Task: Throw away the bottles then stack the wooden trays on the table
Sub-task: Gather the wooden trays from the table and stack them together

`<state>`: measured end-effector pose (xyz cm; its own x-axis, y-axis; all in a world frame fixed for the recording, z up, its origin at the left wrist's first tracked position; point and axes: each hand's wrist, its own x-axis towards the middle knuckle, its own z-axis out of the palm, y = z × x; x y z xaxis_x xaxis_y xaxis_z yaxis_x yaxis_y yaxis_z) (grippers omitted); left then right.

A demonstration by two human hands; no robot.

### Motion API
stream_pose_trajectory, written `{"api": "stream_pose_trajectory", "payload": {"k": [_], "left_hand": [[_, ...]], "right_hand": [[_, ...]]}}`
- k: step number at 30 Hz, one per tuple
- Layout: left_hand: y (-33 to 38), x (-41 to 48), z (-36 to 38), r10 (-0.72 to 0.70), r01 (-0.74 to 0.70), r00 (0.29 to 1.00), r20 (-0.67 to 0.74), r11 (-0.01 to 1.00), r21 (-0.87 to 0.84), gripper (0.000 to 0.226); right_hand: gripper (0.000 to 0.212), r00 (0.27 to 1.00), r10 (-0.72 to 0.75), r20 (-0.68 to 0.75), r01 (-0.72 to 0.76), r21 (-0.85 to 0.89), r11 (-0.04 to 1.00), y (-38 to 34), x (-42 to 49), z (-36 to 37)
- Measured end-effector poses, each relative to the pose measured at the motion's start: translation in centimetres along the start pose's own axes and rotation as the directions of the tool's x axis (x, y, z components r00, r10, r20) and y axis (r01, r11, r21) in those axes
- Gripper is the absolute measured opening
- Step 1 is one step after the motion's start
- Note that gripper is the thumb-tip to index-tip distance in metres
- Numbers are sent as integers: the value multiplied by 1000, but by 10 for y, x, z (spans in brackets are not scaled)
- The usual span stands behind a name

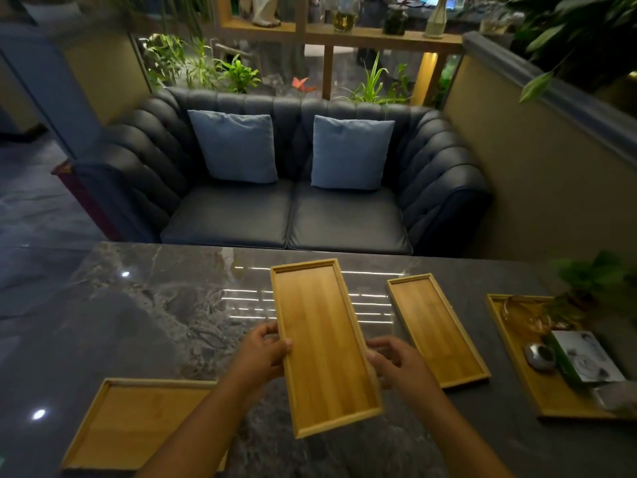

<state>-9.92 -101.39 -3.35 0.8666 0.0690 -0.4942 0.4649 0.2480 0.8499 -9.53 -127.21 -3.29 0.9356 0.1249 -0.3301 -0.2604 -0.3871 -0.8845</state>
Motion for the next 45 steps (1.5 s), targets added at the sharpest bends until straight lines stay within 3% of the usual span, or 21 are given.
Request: {"api": "stream_pose_trajectory", "payload": {"k": [3,6,10,17,22,30,34,38,41,45], "left_hand": [[-2,2,-3,-54,48,997,-56,993,-107,31],[-4,2,2,-107,86,991,-73,966,-245,31],[-11,-5,8,-140,125,990,-13,920,-372,27],[-15,-13,13,-137,150,989,62,868,-473,32],[-7,-9,-11,-161,193,981,108,847,-495,25],[17,7,-104,-178,158,984,28,782,-603,29],[28,13,-149,-127,97,992,-28,867,-488,22],[32,14,-179,-60,54,998,-37,988,-142,23],[30,12,-202,-25,27,999,-32,997,70,25],[22,13,-232,-52,58,998,-31,973,222,39]], "right_hand": [[28,989,132,-59,-110,290,951,10,-11,16],[38,963,263,-61,-176,600,781,12,-20,34],[46,940,333,-75,-153,780,607,9,-25,58],[51,931,330,-153,-64,824,563,-3,-25,74],[46,951,295,-92,-109,793,599,-7,-24,71],[42,956,290,39,-218,755,619,-17,-20,92],[45,951,295,94,-269,722,637,-29,-20,109],[35,941,322,102,-298,700,650,-37,-20,124],[35,932,340,123,-330,671,664,-42,-19,135],[46,925,351,145,-359,635,684,-43,-17,154]]}}
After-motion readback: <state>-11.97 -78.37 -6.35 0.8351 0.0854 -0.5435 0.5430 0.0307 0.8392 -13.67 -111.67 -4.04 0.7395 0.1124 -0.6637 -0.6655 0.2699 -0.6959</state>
